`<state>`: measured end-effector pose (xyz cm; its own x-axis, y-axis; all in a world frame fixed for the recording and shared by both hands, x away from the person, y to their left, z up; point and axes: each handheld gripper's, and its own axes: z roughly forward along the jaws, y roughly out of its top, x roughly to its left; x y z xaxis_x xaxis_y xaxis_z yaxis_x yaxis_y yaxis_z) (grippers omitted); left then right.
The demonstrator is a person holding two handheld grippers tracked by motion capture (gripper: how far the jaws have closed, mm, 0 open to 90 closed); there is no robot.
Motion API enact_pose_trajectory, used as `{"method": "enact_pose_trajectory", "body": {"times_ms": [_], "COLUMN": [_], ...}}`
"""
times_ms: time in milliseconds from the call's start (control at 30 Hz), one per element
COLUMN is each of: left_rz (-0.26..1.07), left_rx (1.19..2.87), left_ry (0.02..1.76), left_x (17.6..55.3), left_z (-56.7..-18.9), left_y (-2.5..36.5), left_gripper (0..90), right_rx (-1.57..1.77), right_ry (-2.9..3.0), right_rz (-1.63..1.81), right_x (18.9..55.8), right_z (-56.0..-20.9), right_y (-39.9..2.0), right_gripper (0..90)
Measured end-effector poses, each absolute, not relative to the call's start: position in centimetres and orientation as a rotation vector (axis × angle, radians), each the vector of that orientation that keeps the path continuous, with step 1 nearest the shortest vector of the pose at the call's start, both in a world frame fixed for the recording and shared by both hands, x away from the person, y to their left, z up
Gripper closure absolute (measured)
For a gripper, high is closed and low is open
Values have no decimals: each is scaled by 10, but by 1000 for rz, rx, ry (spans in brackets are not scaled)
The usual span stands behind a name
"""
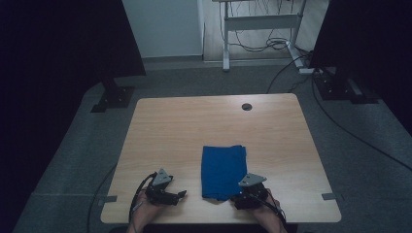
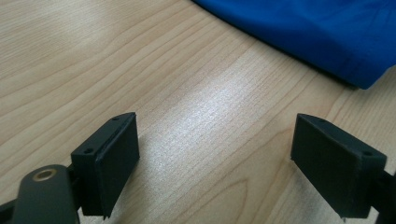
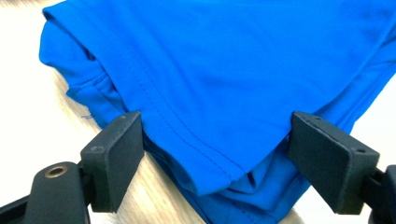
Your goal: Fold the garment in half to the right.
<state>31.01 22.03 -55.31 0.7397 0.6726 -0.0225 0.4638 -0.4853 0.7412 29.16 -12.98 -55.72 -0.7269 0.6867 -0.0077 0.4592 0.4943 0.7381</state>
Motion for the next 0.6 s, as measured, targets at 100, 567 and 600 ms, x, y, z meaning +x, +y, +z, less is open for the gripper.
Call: {"method": "enact_pose_trajectory", "body": {"times_ms": [100, 567, 600], "left_rz": [375, 386, 386], "left_rx": [2199, 2217, 2217], "left_ry": [834, 869, 869], "left_x": [309, 309, 309], "left_z": [-554, -555, -555], "left_y": [220, 219, 219], "left_gripper": [141, 38, 32], "right_rx": [958, 978, 978], "right_ry": [2406, 2423, 2423], "right_rz": [1138, 1103, 1103], "right_x": [291, 307, 307], "right_z": [-553, -558, -558], "right_y": [-136, -131, -131], "right_gripper": [189, 204, 204]}}
